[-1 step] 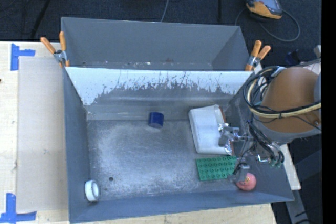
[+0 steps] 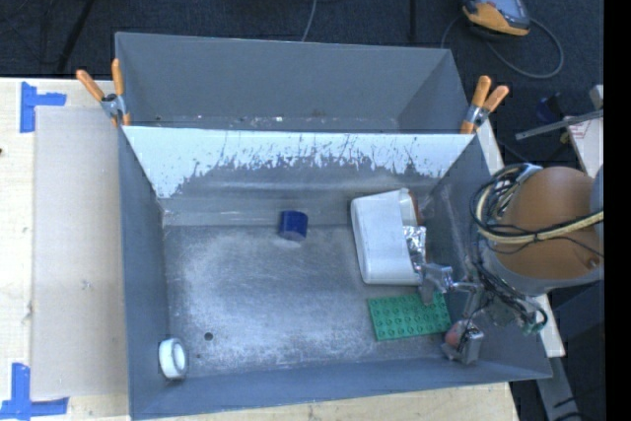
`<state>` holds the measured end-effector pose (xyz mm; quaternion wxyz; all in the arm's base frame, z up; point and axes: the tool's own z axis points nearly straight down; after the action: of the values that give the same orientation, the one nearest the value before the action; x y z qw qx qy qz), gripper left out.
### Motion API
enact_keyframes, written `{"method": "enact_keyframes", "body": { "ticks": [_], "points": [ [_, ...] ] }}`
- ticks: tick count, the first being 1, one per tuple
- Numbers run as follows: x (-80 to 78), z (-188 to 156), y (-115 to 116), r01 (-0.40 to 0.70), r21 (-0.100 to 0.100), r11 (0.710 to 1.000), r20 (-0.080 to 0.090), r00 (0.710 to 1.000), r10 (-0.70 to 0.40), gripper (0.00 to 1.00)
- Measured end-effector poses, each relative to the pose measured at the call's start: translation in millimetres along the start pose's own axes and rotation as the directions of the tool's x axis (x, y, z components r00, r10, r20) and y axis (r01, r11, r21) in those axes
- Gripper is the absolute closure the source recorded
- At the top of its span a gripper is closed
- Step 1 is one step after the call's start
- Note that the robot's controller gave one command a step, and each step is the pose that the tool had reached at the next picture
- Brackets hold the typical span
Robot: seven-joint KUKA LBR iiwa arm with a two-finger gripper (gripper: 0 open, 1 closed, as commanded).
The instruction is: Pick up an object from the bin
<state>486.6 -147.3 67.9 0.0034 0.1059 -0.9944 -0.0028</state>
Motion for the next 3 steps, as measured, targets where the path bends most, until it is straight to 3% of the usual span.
{"method": "enact_keyframes", "body": {
  "ticks": [1,2,3],
  "points": [
    [-8.8,-1.0,4.3,0.171,-0.001,0.985,0.001,0.985,-0.171,0.00],
    [-9.4,-2.7,2.6,0.174,0.003,0.985,0.002,0.985,-0.174,1.00],
    [-9.1,-1.6,1.7,0.175,0.005,0.985,0.003,0.985,-0.175,0.00]
  ]
}}
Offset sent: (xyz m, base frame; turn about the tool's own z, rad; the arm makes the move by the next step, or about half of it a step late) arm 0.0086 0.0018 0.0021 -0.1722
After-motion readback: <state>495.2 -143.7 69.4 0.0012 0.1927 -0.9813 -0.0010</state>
